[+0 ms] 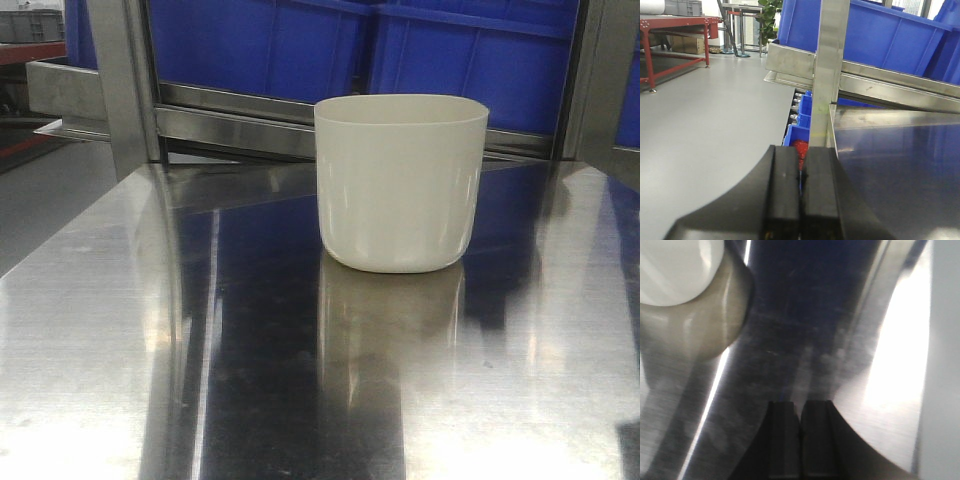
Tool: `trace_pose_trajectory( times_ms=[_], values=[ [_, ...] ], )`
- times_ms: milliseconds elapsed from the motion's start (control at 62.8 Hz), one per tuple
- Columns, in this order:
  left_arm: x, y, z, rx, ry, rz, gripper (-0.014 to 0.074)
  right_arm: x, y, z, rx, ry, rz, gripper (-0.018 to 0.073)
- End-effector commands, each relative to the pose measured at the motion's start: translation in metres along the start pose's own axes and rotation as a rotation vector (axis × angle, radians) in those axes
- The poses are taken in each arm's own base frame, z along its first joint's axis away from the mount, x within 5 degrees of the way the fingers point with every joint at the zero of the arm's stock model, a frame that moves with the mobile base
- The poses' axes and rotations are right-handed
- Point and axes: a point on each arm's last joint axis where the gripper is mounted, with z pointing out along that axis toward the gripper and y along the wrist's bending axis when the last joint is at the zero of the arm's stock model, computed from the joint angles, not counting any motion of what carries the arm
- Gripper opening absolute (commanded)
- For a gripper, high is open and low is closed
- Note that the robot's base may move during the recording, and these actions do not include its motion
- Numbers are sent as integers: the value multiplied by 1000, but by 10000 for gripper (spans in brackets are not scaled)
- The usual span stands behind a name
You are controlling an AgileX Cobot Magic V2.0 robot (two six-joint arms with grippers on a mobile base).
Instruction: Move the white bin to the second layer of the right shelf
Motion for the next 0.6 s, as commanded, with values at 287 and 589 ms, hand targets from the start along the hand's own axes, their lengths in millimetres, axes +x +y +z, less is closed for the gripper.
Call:
trace_pose_trajectory(
  times_ms=[287,589],
  values=[
    [1,1,-1,2,-78,-6,85,-99,33,6,-51,34,179,442],
    [1,1,-1,2,-78,-6,85,-169,48,33,-30,133,197,433]
  ],
)
